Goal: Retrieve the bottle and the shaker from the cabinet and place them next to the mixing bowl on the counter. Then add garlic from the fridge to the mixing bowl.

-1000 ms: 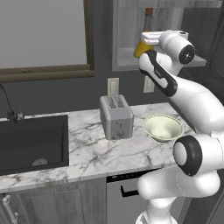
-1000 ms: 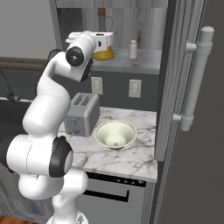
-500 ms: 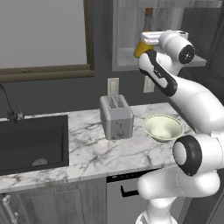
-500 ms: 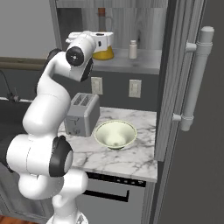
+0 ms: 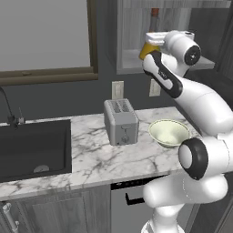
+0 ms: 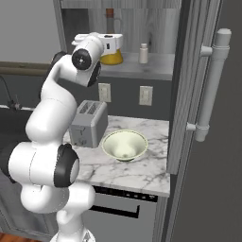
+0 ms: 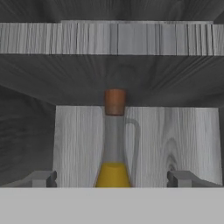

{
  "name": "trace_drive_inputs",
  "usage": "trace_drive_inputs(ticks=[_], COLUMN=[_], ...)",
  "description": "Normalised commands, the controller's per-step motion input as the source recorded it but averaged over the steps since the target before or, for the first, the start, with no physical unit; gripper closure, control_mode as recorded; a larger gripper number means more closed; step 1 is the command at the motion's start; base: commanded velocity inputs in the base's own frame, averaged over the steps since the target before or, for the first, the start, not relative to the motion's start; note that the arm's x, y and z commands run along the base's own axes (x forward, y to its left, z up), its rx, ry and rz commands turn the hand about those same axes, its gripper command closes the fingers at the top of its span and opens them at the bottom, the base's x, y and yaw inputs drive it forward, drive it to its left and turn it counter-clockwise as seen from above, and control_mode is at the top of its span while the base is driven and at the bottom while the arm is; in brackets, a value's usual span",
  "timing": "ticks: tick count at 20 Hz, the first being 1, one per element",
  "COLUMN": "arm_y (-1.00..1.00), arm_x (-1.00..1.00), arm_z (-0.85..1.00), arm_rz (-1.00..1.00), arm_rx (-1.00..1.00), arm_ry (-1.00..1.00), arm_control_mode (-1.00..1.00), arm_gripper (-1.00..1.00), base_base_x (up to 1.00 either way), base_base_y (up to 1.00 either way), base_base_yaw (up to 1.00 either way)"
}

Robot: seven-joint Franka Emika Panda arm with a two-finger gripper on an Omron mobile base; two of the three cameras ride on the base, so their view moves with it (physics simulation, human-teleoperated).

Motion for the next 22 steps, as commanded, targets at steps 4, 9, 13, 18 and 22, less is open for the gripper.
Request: trace_drive_inputs(ticks=[4, 9, 13, 18, 22], arm_y=[0.00, 0.00, 0.00, -0.13, -0.01], arm_x=[0.41, 0.37, 0.32, 0.14, 0.20], arm_z=[0.00, 0.00, 0.00, 0.00, 0.00], arm_rz=[0.00, 0.00, 0.00, 0.00, 0.00], arm_rx=[0.00, 0.00, 0.00, 0.00, 0.00], arm_ry=[0.00, 0.02, 0.01, 0.00, 0.00], arm_control_mode=[-1.00, -1.00, -1.00, -1.00, -1.00], arm_gripper=[-1.00, -1.00, -1.00, -1.00, -1.00], base_base_x=[0.00, 0.00, 0.00, 0.00, 0.00], base_base_y=[0.00, 0.00, 0.00, 0.00, 0.00], base_base_yaw=[0.00, 0.00, 0.00, 0.00, 0.00])
